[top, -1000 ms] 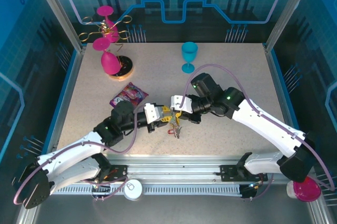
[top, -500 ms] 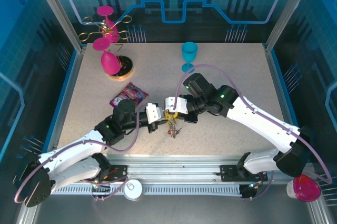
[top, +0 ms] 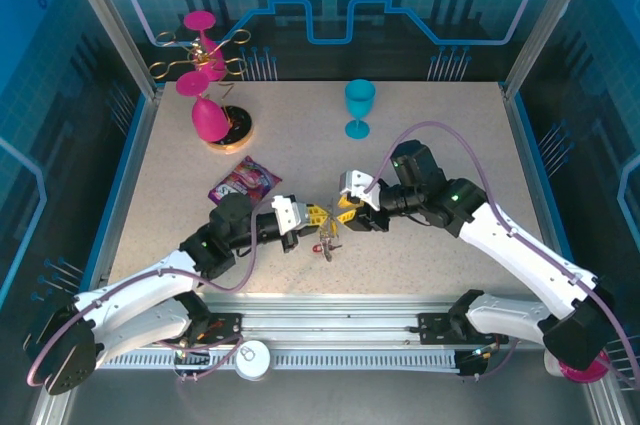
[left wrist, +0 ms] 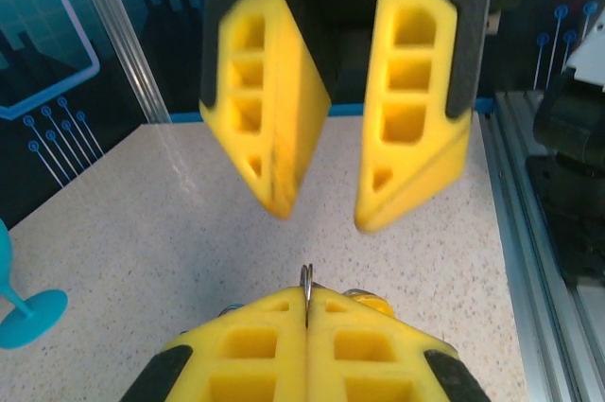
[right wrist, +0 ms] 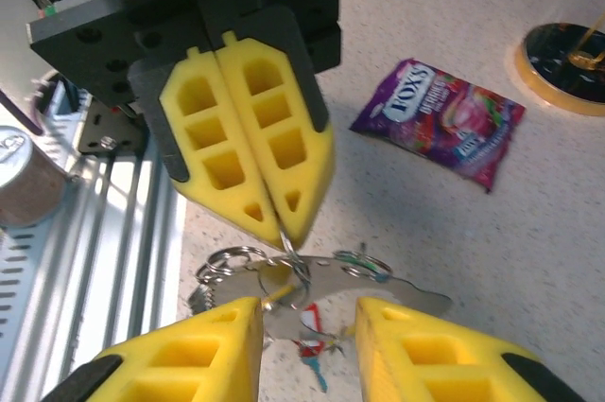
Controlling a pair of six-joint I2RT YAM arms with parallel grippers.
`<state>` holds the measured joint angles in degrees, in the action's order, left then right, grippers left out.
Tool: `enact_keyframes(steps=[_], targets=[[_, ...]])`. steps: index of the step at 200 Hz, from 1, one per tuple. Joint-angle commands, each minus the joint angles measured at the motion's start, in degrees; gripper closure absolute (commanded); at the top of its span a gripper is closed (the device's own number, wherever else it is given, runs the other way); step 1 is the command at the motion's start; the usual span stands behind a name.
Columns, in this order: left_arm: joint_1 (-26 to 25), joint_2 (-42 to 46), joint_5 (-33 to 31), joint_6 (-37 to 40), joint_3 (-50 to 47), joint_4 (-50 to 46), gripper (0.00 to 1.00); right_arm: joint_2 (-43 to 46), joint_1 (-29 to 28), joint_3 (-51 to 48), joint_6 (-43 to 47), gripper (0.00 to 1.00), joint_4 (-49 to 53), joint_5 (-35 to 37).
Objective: Put the keys on the keyring
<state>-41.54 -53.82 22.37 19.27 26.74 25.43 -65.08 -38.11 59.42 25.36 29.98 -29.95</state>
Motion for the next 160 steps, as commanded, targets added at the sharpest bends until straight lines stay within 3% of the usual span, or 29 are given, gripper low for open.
enact_keyframes(steps=[1,54,98,160], targets=[[-0.3,0.3,1.9,-2.8,-0.9,7.3,1.0,-0.5,0.6,-1.6,-2.7,0.68,-5.0,-4.4],[-0.3,-0.2,2.0,-3.8,-1.4,9.5,1.0,-1.8,1.5,-2.4,-4.1,0.71,-5.2,-4.9],[-0.2,-0.7,2.2,-4.4,-1.4,10.9,1.0,-2.8,1.5,-2.8,-5.7,0.8,-7.2,-6.7],[-0.3,-1.5,2.1,-5.0,-1.3,13.0,1.0,-3.5,1.3,-3.3,-6.4,0.82,-8.7,-7.9]])
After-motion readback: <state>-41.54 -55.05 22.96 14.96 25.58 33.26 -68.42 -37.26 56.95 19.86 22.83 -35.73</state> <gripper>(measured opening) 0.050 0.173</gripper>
